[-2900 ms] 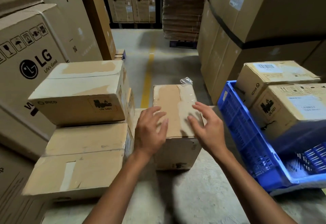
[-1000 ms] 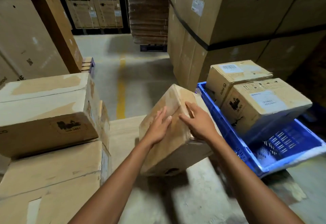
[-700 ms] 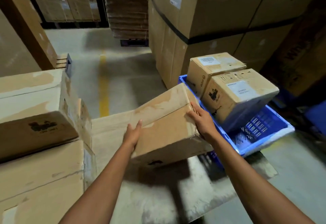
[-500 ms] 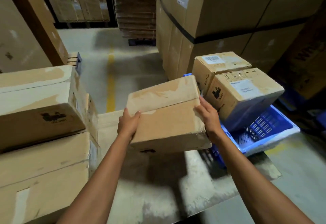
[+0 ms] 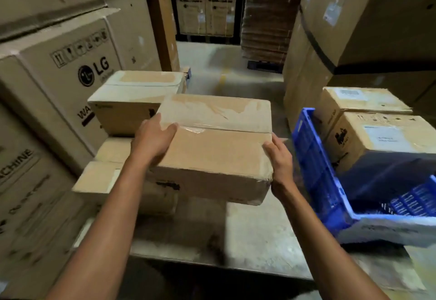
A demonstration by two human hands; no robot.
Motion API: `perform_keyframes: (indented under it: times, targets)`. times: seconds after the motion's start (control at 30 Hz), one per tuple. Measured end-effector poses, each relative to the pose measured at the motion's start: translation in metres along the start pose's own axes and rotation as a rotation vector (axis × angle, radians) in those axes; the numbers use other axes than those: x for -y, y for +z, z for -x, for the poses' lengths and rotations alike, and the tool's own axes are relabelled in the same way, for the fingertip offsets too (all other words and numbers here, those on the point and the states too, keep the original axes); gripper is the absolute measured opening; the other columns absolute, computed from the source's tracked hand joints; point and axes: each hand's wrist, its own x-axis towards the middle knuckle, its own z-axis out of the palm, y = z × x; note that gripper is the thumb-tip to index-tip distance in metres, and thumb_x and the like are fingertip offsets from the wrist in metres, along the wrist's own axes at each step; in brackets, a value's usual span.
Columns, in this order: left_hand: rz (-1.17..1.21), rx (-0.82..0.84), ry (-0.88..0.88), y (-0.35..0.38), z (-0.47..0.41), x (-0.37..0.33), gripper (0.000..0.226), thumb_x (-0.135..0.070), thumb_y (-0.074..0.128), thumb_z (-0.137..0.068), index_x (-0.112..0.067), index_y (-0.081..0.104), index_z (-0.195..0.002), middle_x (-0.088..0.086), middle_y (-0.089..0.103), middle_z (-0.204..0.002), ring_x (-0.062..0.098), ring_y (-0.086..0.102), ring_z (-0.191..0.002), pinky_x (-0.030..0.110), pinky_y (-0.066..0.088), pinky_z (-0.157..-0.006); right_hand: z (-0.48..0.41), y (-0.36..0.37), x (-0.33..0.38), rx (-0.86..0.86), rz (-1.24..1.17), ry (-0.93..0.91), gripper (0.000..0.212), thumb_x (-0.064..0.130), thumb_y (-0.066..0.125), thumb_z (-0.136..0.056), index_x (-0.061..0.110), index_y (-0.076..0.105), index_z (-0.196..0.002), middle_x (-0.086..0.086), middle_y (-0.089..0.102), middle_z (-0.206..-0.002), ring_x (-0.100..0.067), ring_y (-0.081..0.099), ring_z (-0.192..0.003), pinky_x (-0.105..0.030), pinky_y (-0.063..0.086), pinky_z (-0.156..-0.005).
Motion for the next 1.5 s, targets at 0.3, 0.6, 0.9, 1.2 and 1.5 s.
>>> perform_keyframes:
  times: [0.3,0.6,0.9,1.2,1.5]
  targets:
    - [-0.072,-0.142,-0.125,-0.088,0.015,0.100,0.058,-0.050,0.052,-0.095,-0.016,0.048,-0.143,0.009,0.056,-0.142,0.034,0.054,-0.123,0.045,0.046,-0.100,0.033,0.121,-0.017,0.174,-0.033,0.003,0.051,0.029,0.055,-0.085,0.013,0.062,-0.133,-0.003,0.072,-0.120,-0.021,0.068,-0.108,-0.031,0.058,-0.085]
    - [-0.195,-0.131,-0.165,-0.134,-0.034,0.196,0.046,-0.045,0.055,-0.095,-0.017,0.055,-0.131,0.012,0.060,-0.130,0.034,0.056,-0.114,0.036,0.042,-0.079,0.035,0.235,-0.043,0.290,0.017,0.062,0.057,0.033,0.057,-0.083,0.017,0.056,-0.138,-0.001,0.068,-0.125,-0.019,0.067,-0.112,-0.030,0.059,-0.088]
    - [-0.230,-0.001,-0.065,-0.139,-0.101,0.234,0.053,-0.052,0.054,-0.094,-0.020,0.050,-0.135,0.009,0.056,-0.134,0.030,0.056,-0.116,0.036,0.046,-0.086,0.006,0.278,-0.058,0.392,0.090,0.146,0.062,0.040,0.063,-0.083,0.030,0.045,-0.141,0.008,0.060,-0.136,-0.016,0.061,-0.122,-0.035,0.054,-0.101]
    - [-0.189,0.030,-0.036,-0.130,-0.135,0.236,0.063,-0.051,0.053,-0.095,-0.015,0.042,-0.146,0.015,0.048,-0.143,0.036,0.048,-0.128,0.048,0.044,-0.101,-0.022,0.286,-0.048,0.240,0.106,0.223,0.025,0.003,0.052,-0.098,0.020,0.060,-0.115,-0.004,0.070,-0.118,-0.016,0.071,-0.100,-0.026,0.058,-0.081]
    - [-0.332,0.094,0.279,-0.107,-0.131,0.205,0.073,-0.059,0.035,-0.100,-0.024,0.012,-0.159,0.007,-0.007,-0.167,0.025,-0.012,-0.153,0.056,0.000,-0.121,-0.031,0.343,-0.020,0.249,1.253,-0.118,0.080,0.053,0.047,-0.100,0.018,0.009,-0.161,-0.011,-0.001,-0.169,-0.029,0.001,-0.156,-0.060,0.013,-0.120]
